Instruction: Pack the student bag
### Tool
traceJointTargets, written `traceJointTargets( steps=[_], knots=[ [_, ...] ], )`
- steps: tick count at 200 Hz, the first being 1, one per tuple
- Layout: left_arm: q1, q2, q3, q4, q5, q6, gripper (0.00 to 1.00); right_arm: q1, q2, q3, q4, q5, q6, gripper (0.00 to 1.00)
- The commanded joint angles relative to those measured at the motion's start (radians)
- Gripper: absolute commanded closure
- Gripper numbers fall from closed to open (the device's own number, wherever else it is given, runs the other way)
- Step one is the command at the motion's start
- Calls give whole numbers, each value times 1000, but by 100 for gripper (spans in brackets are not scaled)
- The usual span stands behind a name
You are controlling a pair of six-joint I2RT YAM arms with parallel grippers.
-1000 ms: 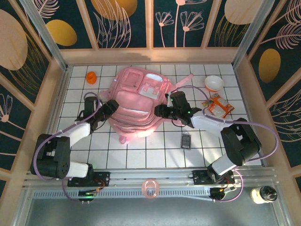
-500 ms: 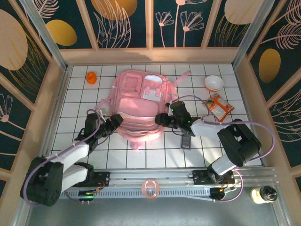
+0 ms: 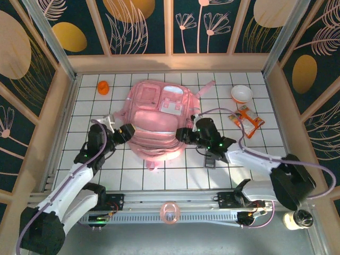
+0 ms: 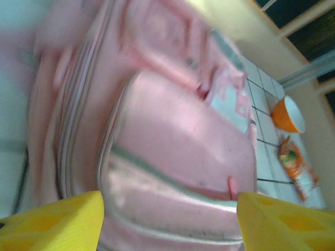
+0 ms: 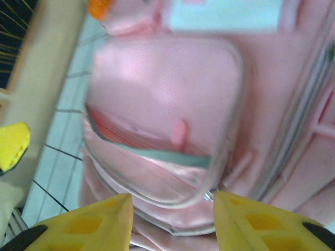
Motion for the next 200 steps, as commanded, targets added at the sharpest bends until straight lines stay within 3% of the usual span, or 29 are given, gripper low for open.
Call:
traceJointTargets(
  steps=[1, 45, 69, 86, 150, 200],
  knots=[
    [-3, -20, 113, -37, -20, 467, 34, -1, -125, 27, -28, 103, -100, 56],
    [-9, 106, 247, -149, 277, 1055, 39, -25, -328, -70, 86, 126, -190, 53],
    [-66, 173, 235, -186, 338, 1287, 40, -50, -392, -129, 165, 104, -201, 43],
    [-141, 214, 205, -195, 312, 1455, 37, -71, -396, -143, 179, 65, -197, 40],
    [-317, 389, 153, -2, 54, 1582, 29, -91, -346, -145, 199, 4, -203, 40],
    [-350, 511, 162, 94, -33, 1559, 29, -93, -338, -150, 202, -5, -208, 40]
  ],
)
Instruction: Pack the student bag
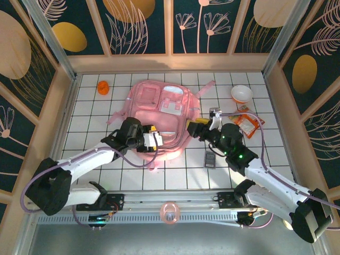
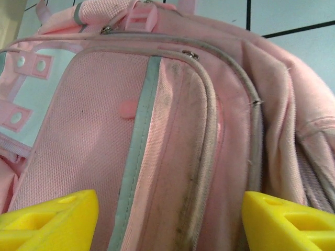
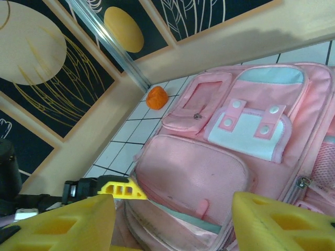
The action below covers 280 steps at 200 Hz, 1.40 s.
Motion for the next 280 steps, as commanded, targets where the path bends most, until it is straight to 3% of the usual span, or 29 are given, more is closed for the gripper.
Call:
traceJointTargets(
  steps=[1, 49, 75, 95, 128, 143, 207, 280],
  knots=[
    [-14, 54, 2, 88, -58, 22, 29, -6, 3, -15, 50, -13, -27, 40],
    [-32, 137, 14, 87, -87, 36, 32, -9, 0, -10, 13, -13, -60, 40],
    [-32, 116, 29, 69, -76, -21, 71, -29, 6, -28, 9, -18, -84, 40],
    [-26, 54, 23, 73, 10, -80, 100, -76, 27, -53, 39, -89, -120, 39],
    [71, -75, -29, 147, 299, -198, 100, -161, 128, -56, 112, -307, -236, 39],
    [112, -115, -45, 174, 367, -222, 100, -174, 195, -28, 119, -371, -316, 37],
    [152, -166, -46, 131, 430, -207, 100, -191, 453, 89, 189, -626, -623, 35],
    [154, -151, -40, 159, 451, -227, 100, -91, 617, 197, 98, -669, -774, 36]
  ],
)
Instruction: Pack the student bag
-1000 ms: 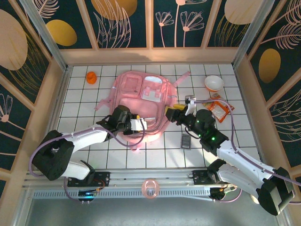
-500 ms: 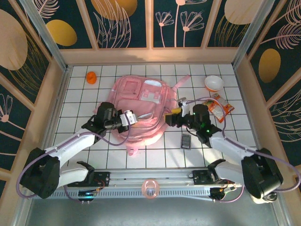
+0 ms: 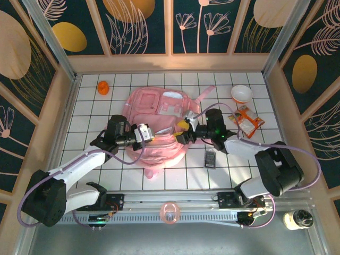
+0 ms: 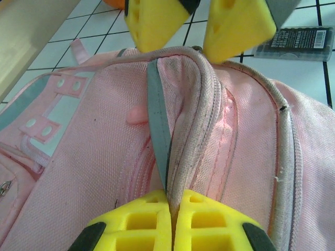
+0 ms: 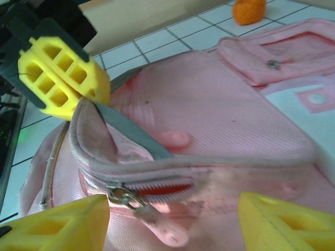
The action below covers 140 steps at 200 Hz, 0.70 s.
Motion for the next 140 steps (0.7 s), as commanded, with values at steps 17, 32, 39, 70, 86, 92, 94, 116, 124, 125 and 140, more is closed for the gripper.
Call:
traceJointTargets(
  steps=[17, 32, 39, 70, 86, 92, 94, 116, 124, 125, 140],
  knots=[
    [4, -22, 14, 106, 100, -18, 100, 42, 46, 62, -70, -44, -106, 40],
    [4, -23, 12, 106, 81, -20, 100, 41, 34, 63, -108, -56, -122, 47],
    [4, -23, 10, 107, 68, -20, 100, 42, 25, 62, -127, -57, -126, 52],
    [4, -16, 10, 118, 45, -28, 100, 44, -9, 60, -179, -66, -126, 67],
    [3, -11, 10, 127, 39, -37, 100, 44, -17, 60, -187, -68, -117, 71],
    [4, -10, 10, 129, 34, -40, 100, 44, -17, 60, -190, -68, -113, 72],
    [4, -10, 10, 129, 33, -40, 100, 43, -17, 60, -191, -68, -112, 72],
    [4, -12, 10, 130, 7, -44, 100, 44, -22, 61, -196, -67, -96, 73],
    [3, -14, 10, 130, -1, -45, 100, 44, -23, 61, -191, -64, -88, 76],
    [4, -14, 10, 130, -2, -44, 100, 44, -23, 61, -191, -64, -87, 77],
    [4, -17, 10, 135, -15, -48, 100, 45, -19, 61, -189, -58, -73, 85]
  ],
)
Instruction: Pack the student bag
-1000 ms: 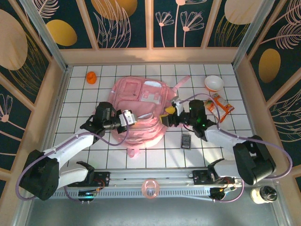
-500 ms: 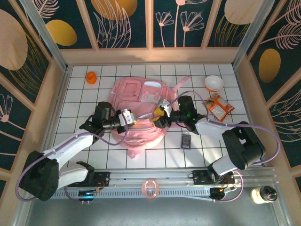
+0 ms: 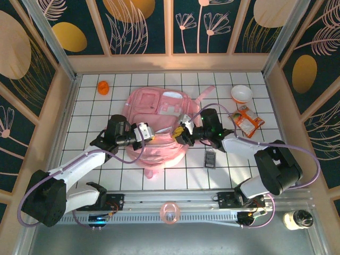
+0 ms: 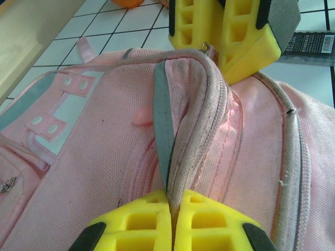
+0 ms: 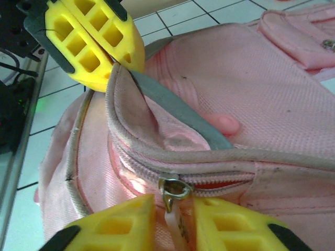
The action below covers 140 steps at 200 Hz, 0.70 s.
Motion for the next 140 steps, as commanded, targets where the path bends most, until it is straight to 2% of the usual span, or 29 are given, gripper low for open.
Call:
traceJointTargets(
  steps=[1, 28, 67, 94, 140],
  knots=[
    [-1, -19, 10, 120, 3, -18, 100, 13, -17, 19, -27, -27, 22, 86],
    [-1, -15, 9, 123, -13, -26, 100, 17, -19, 25, -30, -12, 45, 100],
    [-2, -11, 19, 127, -58, -61, 100, 34, -58, 31, -46, 40, 91, 100],
    [-9, 11, 56, 133, -72, -155, 100, 112, -82, 62, -81, 103, 144, 100],
    [-153, 87, 131, 168, -252, -312, 100, 241, -105, 65, -75, 230, 340, 100]
  ],
)
